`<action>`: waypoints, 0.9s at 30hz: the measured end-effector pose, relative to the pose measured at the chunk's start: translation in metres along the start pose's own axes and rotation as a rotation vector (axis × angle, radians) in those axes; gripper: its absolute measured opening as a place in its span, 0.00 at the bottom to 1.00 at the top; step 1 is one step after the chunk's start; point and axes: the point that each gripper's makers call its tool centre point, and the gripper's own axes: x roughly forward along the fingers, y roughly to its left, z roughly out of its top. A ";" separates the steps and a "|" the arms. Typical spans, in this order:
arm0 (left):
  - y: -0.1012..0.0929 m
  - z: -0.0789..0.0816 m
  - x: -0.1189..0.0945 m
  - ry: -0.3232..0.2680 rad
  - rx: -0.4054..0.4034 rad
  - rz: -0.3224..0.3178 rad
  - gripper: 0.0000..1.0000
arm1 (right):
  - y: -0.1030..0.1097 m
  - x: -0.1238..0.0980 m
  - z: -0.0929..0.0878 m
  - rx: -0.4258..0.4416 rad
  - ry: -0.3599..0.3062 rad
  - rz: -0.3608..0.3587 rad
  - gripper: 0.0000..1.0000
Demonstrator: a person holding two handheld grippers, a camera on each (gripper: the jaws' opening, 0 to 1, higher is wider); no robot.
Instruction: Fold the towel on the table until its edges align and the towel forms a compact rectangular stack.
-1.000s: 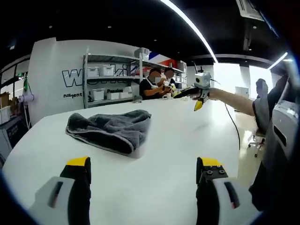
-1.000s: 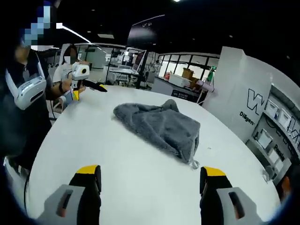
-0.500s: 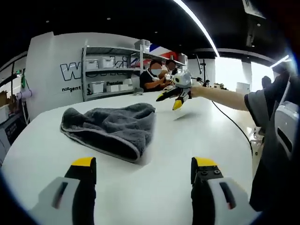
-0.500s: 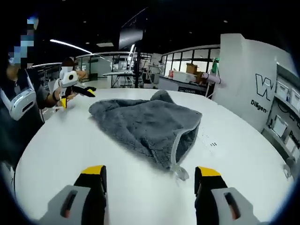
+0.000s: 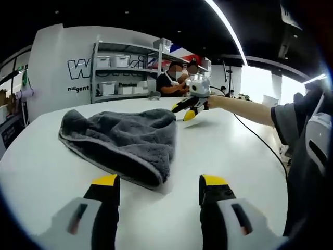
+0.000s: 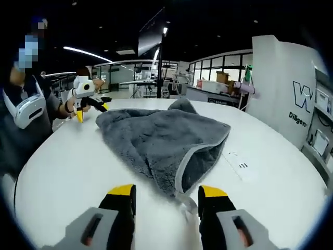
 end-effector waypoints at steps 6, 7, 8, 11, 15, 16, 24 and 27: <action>0.000 0.000 0.015 0.022 -0.014 -0.032 0.52 | -0.002 0.002 -0.007 0.017 0.006 0.041 0.37; -0.001 0.000 0.016 0.025 -0.020 -0.039 0.50 | -0.001 0.001 -0.008 0.020 0.005 0.048 0.36; -0.002 -0.001 0.018 0.029 -0.027 -0.047 0.46 | -0.001 0.001 -0.008 0.022 0.002 0.054 0.35; -0.005 -0.003 0.021 0.040 -0.031 -0.066 0.40 | 0.002 0.001 -0.009 0.025 -0.005 0.068 0.32; -0.010 -0.002 0.021 0.040 -0.026 -0.089 0.31 | 0.005 0.001 -0.009 0.024 -0.008 0.076 0.28; -0.011 -0.001 0.020 0.035 -0.027 -0.094 0.29 | 0.005 0.000 -0.009 0.018 -0.006 0.078 0.27; -0.011 -0.002 0.018 0.035 -0.032 -0.087 0.23 | 0.005 -0.003 -0.006 0.003 -0.033 0.068 0.22; -0.011 -0.002 0.016 0.039 -0.031 -0.085 0.22 | 0.006 -0.002 -0.006 -0.002 -0.037 0.067 0.22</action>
